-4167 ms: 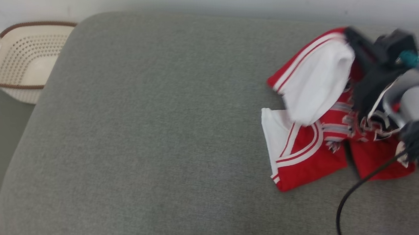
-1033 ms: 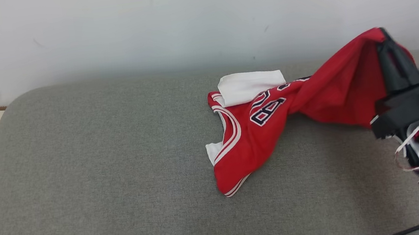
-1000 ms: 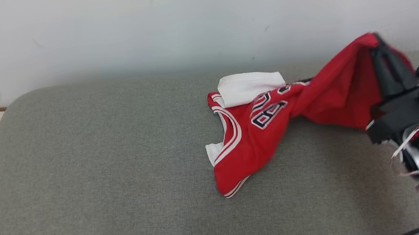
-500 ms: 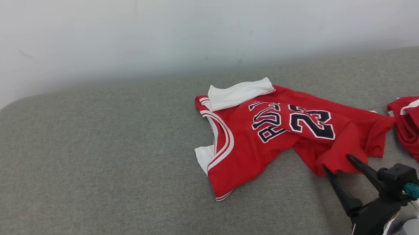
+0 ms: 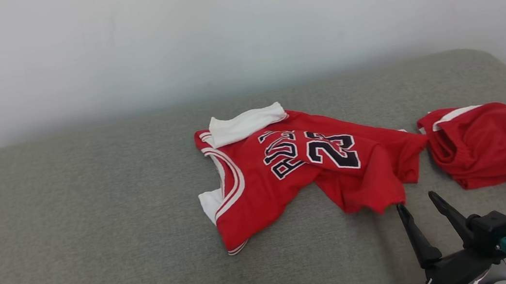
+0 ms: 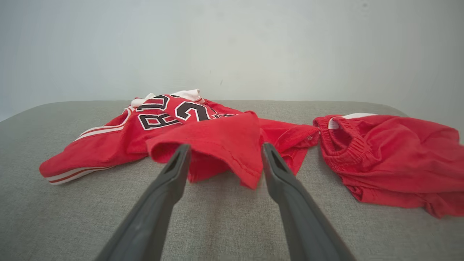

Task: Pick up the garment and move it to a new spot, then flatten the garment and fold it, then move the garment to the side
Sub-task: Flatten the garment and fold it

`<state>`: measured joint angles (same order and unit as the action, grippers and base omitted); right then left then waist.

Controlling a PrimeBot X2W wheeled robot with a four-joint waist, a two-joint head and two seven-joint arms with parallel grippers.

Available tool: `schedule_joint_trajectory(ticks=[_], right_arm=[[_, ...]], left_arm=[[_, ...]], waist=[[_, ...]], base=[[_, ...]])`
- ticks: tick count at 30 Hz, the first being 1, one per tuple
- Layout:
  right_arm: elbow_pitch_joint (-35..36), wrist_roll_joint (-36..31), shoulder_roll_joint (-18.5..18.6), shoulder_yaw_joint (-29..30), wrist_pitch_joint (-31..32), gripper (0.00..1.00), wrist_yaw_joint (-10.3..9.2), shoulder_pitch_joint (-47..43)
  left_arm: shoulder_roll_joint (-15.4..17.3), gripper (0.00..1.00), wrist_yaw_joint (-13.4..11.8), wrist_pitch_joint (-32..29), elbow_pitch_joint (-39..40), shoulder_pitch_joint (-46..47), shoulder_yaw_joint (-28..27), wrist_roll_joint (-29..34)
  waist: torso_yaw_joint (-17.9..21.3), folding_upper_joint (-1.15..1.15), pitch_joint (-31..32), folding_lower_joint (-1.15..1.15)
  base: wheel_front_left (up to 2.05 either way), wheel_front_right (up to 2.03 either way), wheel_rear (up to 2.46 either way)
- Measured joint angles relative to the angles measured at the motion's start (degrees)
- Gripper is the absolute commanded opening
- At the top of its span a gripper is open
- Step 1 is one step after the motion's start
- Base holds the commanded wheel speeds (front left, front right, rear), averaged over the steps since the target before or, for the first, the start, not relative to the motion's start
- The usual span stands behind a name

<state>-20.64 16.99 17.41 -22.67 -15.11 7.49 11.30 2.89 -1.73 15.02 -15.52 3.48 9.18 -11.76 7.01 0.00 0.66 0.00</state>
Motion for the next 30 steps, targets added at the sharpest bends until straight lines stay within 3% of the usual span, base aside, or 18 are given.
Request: schedule_joint_trajectory(ticks=[12, 19, 27, 30], right_arm=[[1.23, -1.85, -3.23, 5.69, 0.0, 1.0, 0.0, -2.8], [1.4, -2.63, -4.07, 7.58, 0.0, 1.0, 0.0, -3.6], [0.99, -3.55, -4.75, 8.42, 0.0, 1.0, 0.0, -3.16], [1.05, -3.6, -5.03, 8.56, 0.0, 1.0, 0.0, -2.49]], left_arm=[[-0.02, 1.0, 0.26, 0.01, -0.02, 3.94, 1.07, 1.36], [-0.04, 1.0, 0.76, 0.0, -4.36, 8.14, 0.12, 1.15], [-0.07, 1.0, 3.32, 0.0, -12.06, 12.94, -2.98, -0.81], [-0.05, 1.0, 4.77, 0.0, -14.37, 14.16, -5.17, -5.19]], waist=[[5.89, 0.0, -0.89, 0.0], [10.71, 0.0, -2.33, 0.0], [15.57, 0.0, -4.92, 0.01], [16.91, 0.0, -5.86, 0.01]], base=[[0.0, 0.0, 0.0], [0.0, 0.0, 0.0], [0.0, 0.0, 0.0], [0.0, 0.0, 0.0]])
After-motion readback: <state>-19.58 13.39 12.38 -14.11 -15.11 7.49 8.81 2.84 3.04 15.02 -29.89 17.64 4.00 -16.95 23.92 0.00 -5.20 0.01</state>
